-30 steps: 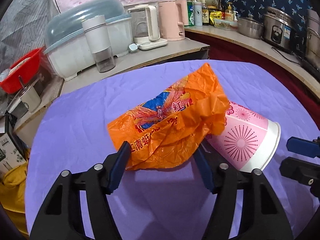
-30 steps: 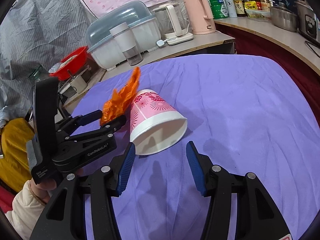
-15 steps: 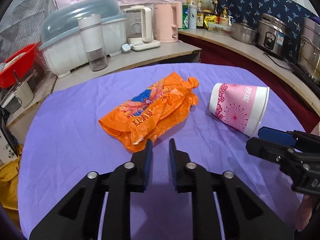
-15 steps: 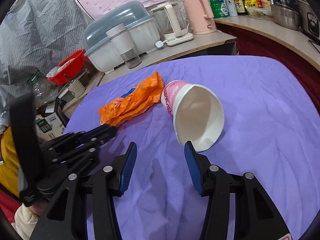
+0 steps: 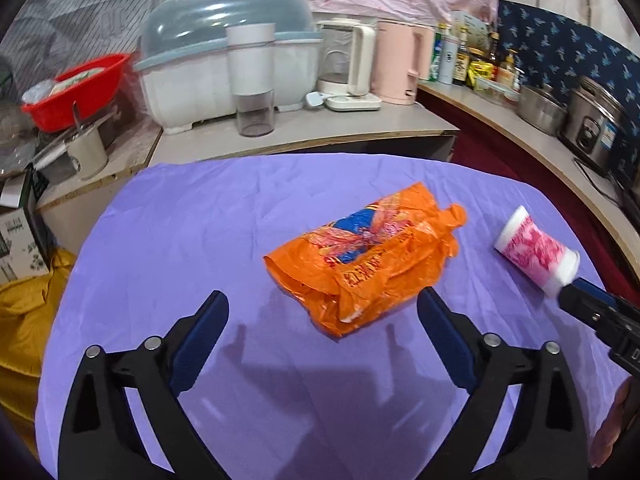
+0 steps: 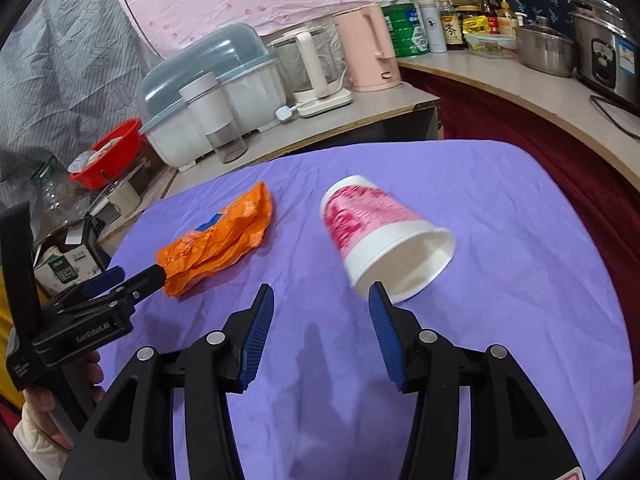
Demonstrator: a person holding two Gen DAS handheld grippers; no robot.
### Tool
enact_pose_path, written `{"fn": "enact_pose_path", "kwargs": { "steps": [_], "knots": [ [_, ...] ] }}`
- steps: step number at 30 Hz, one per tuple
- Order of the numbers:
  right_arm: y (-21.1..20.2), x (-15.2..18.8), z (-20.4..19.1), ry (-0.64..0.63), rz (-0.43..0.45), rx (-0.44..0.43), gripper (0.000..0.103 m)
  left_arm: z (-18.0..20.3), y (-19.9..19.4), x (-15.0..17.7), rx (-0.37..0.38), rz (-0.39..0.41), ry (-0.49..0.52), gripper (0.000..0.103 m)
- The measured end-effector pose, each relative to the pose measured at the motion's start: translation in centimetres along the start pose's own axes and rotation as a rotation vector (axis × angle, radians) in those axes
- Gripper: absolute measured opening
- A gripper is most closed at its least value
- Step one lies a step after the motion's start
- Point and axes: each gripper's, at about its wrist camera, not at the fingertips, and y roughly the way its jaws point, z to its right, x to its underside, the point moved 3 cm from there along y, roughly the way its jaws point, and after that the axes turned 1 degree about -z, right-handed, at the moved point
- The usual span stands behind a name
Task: Collect trash
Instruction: 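Grasp the orange printed bag with the left gripper while the right grasps the pink paper cup rim, then lift and carry the orange bag and pink cup over the trash bin with both grippers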
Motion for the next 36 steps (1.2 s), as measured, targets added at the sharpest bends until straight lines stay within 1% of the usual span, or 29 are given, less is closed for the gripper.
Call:
{"fn": "enact_pose_path", "kwargs": {
  "steps": [3, 4, 8, 10, 12, 13, 15, 17, 18, 20, 21, 23, 24, 25, 26, 27, 29, 36],
  "knots": [
    [-0.1, -0.4, 1.5, 0.016, 0.008, 0.028, 0.048, -0.7, 1.2, -0.3, -0.01, -0.036, -0.049, 0.092],
    [-0.1, -0.5, 2.1, 0.029, 0.006, 0.032, 0.048, -0.9, 1.4, -0.4, -0.001, -0.043, -0.068, 0.092],
    [0.1, -0.5, 2.9, 0.062, -0.005, 0.008, 0.048, -1.4, 2.8, -0.6, 0.06, -0.091, -0.162, 0.091],
    [0.4, -0.4, 2.6, 0.047, -0.009, 0.004, 0.048, -1.4, 3.3, -0.6, 0.091, -0.109, -0.195, 0.088],
    [0.8, -0.4, 2.2, 0.038, -0.018, -0.007, 0.048, -1.1, 3.8, -0.6, 0.119, -0.125, -0.211, 0.077],
    [1.1, -0.4, 2.0, 0.034, -0.021, -0.011, 0.048, -1.0, 4.0, -0.7, 0.128, -0.13, -0.215, 0.075],
    [1.5, -0.6, 1.5, 0.02, -0.018, -0.015, 0.048, -0.7, 4.4, -0.7, 0.139, -0.141, -0.225, 0.066],
    [1.9, -0.7, 1.2, 0.015, -0.017, -0.021, 0.048, -0.5, 4.6, -0.8, 0.147, -0.147, -0.232, 0.062],
    [2.1, -0.8, 1.2, 0.016, -0.017, -0.024, 0.048, -0.4, 4.6, -0.8, 0.151, -0.144, -0.234, 0.053],
    [2.6, -1.0, 1.1, 0.022, -0.022, -0.036, 0.048, -0.2, 4.5, -0.9, 0.163, -0.139, -0.232, 0.047],
    [2.7, -1.1, 1.1, 0.023, -0.02, -0.039, 0.048, -0.1, 4.5, -1.0, 0.166, -0.136, -0.229, 0.038],
    [3.0, -1.3, 1.0, 0.018, -0.019, -0.041, 0.039, 0.3, 4.3, -1.1, 0.167, -0.131, -0.211, 0.034],
    [3.1, -1.4, 0.9, 0.015, -0.023, -0.043, 0.03, 0.4, 4.2, -1.1, 0.166, -0.128, -0.202, 0.03],
    [3.2, -1.4, 1.0, 0.017, -0.025, -0.042, 0.023, 0.7, 4.1, -1.1, 0.164, -0.124, -0.191, 0.022],
    [3.3, -1.4, 1.0, 0.017, -0.029, -0.041, 0.02, 0.9, 4.0, -1.1, 0.162, -0.126, -0.176, 0.02],
    [3.5, -1.4, 1.0, 0.017, -0.035, -0.041, 0.012, 1.1, 3.8, -1.1, 0.161, -0.121, -0.17, 0.019],
    [3.4, -1.4, 1.1, 0.022, -0.035, -0.04, 0.004, 1.4, 3.4, -1.0, 0.164, -0.116, -0.159, 0.017],
    [1.0, -1.2, 1.4, 0.019, 0.002, -0.035, 0.003, 2.5, 1.0, -0.5, 0.162, -0.092, -0.117, 0.016]
  ]
}}
